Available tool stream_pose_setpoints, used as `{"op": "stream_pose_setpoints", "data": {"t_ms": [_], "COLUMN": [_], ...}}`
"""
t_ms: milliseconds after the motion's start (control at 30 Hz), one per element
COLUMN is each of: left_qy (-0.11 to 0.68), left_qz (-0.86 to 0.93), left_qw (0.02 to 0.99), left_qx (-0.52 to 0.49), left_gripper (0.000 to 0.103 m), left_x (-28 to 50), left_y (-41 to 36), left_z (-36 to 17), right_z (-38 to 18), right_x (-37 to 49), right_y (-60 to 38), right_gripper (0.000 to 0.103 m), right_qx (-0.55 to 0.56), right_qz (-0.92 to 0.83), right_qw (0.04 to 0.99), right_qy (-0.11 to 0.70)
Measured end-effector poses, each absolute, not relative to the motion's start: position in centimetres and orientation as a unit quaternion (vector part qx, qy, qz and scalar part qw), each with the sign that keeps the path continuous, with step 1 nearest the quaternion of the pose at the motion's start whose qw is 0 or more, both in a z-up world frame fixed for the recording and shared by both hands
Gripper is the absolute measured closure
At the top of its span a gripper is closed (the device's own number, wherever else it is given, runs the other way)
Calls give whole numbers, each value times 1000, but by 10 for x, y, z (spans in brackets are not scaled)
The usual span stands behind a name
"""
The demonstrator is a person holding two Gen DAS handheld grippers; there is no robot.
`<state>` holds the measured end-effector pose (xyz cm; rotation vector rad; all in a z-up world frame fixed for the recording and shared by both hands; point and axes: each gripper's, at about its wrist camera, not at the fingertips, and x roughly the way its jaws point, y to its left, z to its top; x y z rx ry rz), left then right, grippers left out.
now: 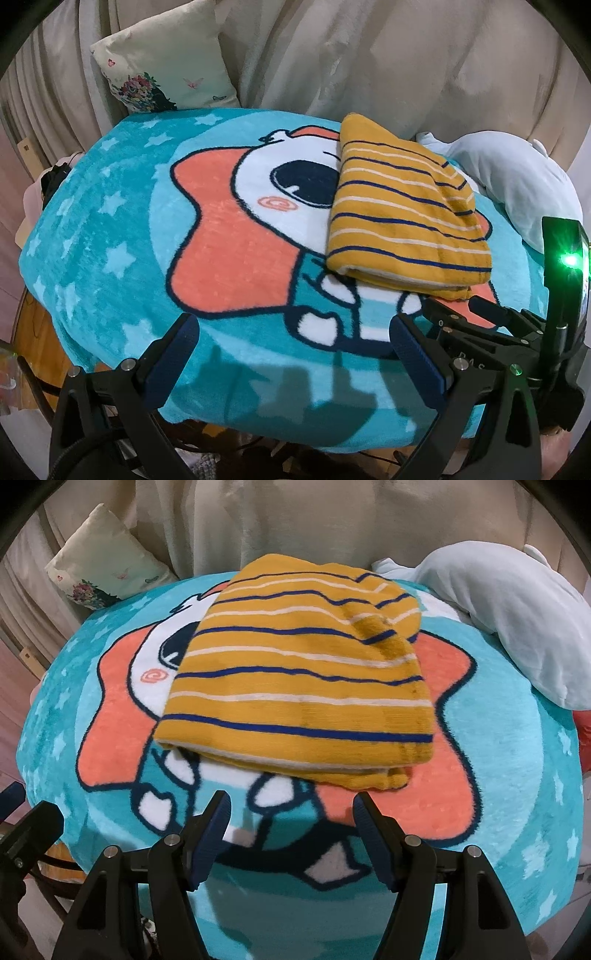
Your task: Fold small clothes
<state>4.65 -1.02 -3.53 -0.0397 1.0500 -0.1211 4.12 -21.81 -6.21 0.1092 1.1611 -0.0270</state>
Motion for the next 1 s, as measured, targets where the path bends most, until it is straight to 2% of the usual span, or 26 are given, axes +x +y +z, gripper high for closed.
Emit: {"op": "stream_pose_setpoints", "data": {"t_ms": [1000], "left_qy": [510], "left_qz": [-32], "left_qw": [859], "left_qx": [-28], "left_gripper": [0], "left_x": [45], "left_y": [-44], "left_z": [-44], "right_z": [-70], "right_x": [43], "right_y": [-244], "right_gripper": [30], "right_qx": [11], "right_qz": [9], "right_qw": [839], "right_qy": [544]}}
